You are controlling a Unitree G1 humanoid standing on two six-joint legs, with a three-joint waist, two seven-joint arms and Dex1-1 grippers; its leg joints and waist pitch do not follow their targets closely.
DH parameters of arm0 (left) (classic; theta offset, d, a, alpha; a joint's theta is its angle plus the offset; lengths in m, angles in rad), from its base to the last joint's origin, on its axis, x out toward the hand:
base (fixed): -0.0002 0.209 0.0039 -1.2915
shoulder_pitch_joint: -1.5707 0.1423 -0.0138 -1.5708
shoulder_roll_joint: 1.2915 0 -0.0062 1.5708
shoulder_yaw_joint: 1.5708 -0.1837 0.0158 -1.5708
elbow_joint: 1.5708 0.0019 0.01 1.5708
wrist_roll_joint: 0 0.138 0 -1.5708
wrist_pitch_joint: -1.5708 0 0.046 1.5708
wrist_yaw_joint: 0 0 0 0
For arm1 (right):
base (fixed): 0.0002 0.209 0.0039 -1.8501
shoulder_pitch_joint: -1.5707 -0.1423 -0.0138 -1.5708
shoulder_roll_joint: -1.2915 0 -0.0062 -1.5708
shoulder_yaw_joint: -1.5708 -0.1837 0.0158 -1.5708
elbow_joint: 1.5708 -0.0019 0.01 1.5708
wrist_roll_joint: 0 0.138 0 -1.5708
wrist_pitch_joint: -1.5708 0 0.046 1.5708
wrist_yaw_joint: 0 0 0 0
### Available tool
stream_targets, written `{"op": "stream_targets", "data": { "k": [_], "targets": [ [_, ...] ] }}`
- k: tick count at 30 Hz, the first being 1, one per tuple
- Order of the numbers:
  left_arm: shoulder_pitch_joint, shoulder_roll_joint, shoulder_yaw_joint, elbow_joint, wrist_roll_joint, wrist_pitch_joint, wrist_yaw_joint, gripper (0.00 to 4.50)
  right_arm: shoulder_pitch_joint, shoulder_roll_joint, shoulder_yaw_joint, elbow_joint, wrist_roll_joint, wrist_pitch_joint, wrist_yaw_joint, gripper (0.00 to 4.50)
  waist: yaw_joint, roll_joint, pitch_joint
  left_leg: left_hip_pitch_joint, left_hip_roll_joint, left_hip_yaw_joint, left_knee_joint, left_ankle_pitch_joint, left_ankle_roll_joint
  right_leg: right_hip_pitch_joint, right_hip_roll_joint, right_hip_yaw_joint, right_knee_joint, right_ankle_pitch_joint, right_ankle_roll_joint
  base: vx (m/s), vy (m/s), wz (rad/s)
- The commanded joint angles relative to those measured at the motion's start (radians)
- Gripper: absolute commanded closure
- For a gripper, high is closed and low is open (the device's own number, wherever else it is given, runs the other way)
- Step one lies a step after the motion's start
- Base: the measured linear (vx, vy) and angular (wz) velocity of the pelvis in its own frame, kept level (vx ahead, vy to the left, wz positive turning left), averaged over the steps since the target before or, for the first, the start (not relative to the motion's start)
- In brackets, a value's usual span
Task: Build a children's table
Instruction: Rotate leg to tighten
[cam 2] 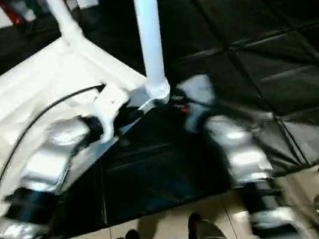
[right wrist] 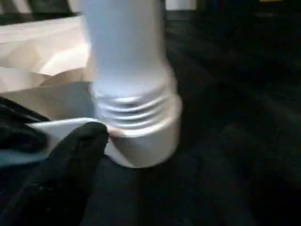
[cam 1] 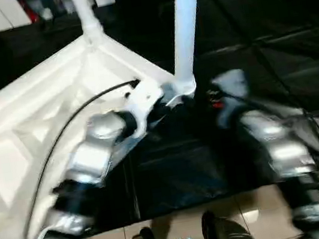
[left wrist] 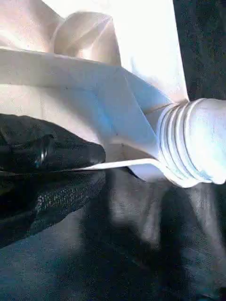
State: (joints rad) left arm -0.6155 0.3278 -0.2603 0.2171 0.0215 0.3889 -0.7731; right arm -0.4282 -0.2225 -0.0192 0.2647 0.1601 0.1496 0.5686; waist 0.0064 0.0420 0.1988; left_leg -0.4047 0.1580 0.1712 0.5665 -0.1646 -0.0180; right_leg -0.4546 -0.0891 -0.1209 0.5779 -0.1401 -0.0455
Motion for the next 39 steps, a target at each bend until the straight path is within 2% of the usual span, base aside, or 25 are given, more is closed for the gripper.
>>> {"op": "stream_targets", "data": {
  "k": [1,2,4,5,7,8,9,10,11,14,23,30,31,39],
  "targets": [
    [0.034,0.035,-0.047,-0.007,0.000,-0.035,-0.094,4.50,0.011,-0.033,0.008,-0.046,0.029,-0.022,0.097,0.03,0.004,-0.016,-0.092,0.003,0.051,-0.021,-0.035,-0.027,0.249,0.102,-0.074,0.065,-0.046,-0.012,-0.245,0.000,0.000,0.00],
    [0.042,0.054,-0.051,-0.009,-0.006,-0.051,-0.125,4.50,0.013,-0.062,0.012,-0.054,0.038,-0.030,0.145,0.03,0.007,-0.015,-0.092,0.005,0.050,-0.022,-0.035,-0.051,0.238,0.104,-0.074,0.062,-0.050,-0.062,-0.234,0.000,0.000,0.00],
    [0.056,0.085,-0.059,-0.014,-0.019,-0.110,-0.191,4.50,0.015,-0.107,0.022,-0.064,0.049,-0.050,0.216,0.03,0.008,-0.012,-0.084,0.013,0.056,-0.022,-0.042,-0.118,0.188,0.096,-0.071,0.064,-0.068,-0.239,-0.191,0.000,0.000,0.00],
    [0.061,0.107,-0.067,-0.017,-0.022,-0.126,-0.223,4.50,0.015,-0.132,0.030,-0.075,0.066,-0.045,0.268,0.03,0.007,-0.013,-0.083,0.017,0.059,-0.022,-0.045,-0.144,0.167,0.093,-0.070,0.065,-0.073,-0.292,-0.179,0.000,0.000,0.00],
    [0.066,0.126,-0.075,-0.019,-0.025,-0.148,-0.254,4.50,0.014,-0.154,0.042,-0.081,0.073,-0.049,0.310,0.03,0.009,-0.012,-0.083,0.019,0.065,-0.025,-0.048,-0.161,0.147,0.090,-0.070,0.066,-0.072,-0.320,-0.172,0.000,0.000,0.00],
    [0.070,0.149,-0.083,-0.019,-0.028,-0.173,-0.292,4.50,0.015,-0.184,0.061,-0.091,0.085,-0.047,0.378,0.03,0.008,-0.013,-0.084,0.020,0.065,-0.025,-0.049,-0.167,0.145,0.090,-0.071,0.067,-0.073,-0.324,-0.174,0.000,0.000,0.00],
    [0.070,0.149,-0.083,-0.019,-0.028,-0.173,-0.292,4.50,0.015,-0.184,0.061,-0.091,0.085,-0.047,0.378,0.03,0.010,-0.011,-0.084,0.023,0.068,-0.025,-0.049,-0.171,0.137,0.087,-0.071,0.069,-0.071,-0.316,-0.180,0.000,0.000,0.00],
    [0.071,0.188,-0.102,-0.009,-0.029,-0.234,-0.362,4.50,0.008,-0.226,0.087,-0.096,0.104,-0.021,0.477,0.03,0.014,-0.013,-0.086,0.026,0.067,-0.024,-0.049,-0.177,0.136,0.086,-0.071,0.070,-0.072,-0.313,-0.189,0.000,0.000,0.00],
    [0.071,0.188,-0.102,-0.009,-0.029,-0.234,-0.362,4.50,0.008,-0.226,0.087,-0.096,0.104,-0.021,0.477,0.03,0.016,-0.012,-0.088,0.023,0.067,-0.025,-0.048,-0.172,0.135,0.089,-0.071,0.071,-0.069,-0.304,-0.190,0.000,0.000,0.00],
    [0.061,0.219,-0.121,0.015,-0.033,-0.279,-0.439,4.50,-0.010,-0.267,0.133,-0.081,0.121,0.002,0.600,0.03,0.026,-0.014,-0.093,0.026,0.070,-0.020,-0.046,-0.144,0.145,0.087,-0.072,0.074,-0.063,-0.258,-0.207,0.000,0.000,0.00],
    [0.054,0.227,-0.161,0.001,-0.059,-0.324,-0.546,4.50,-0.051,-0.273,0.193,-0.044,0.111,-0.010,0.690,0.03,0.043,-0.016,-0.103,0.026,0.074,-0.019,-0.041,-0.113,0.142,0.088,-0.075,0.075,-0.053,-0.227,-0.226,0.000,0.000,0.00],
    [0.050,0.211,-0.165,0.011,-0.054,-0.336,-0.565,4.50,-0.063,-0.258,0.216,-0.020,0.092,-0.019,0.701,0.03,0.050,-0.017,-0.102,0.025,0.072,-0.020,-0.041,-0.132,0.124,0.090,-0.077,0.075,-0.057,-0.260,-0.220,0.000,0.000,0.00],
    [0.050,0.211,-0.166,0.011,-0.053,-0.338,-0.566,4.50,-0.066,-0.251,0.215,-0.015,0.094,-0.019,0.700,0.20,0.050,-0.019,-0.103,0.025,0.072,-0.020,-0.041,-0.132,0.122,0.091,-0.077,0.075,-0.056,-0.262,-0.218,0.000,0.000,0.00],
    [0.048,0.212,-0.165,0.014,-0.052,-0.341,-0.569,4.50,-0.077,-0.242,0.226,0.000,0.101,-0.019,0.711,0.76,0.050,-0.019,-0.104,0.025,0.072,-0.020,-0.039,-0.110,0.133,0.091,-0.076,0.075,-0.051,-0.230,-0.221,0.000,0.000,0.00]
  ]
}}
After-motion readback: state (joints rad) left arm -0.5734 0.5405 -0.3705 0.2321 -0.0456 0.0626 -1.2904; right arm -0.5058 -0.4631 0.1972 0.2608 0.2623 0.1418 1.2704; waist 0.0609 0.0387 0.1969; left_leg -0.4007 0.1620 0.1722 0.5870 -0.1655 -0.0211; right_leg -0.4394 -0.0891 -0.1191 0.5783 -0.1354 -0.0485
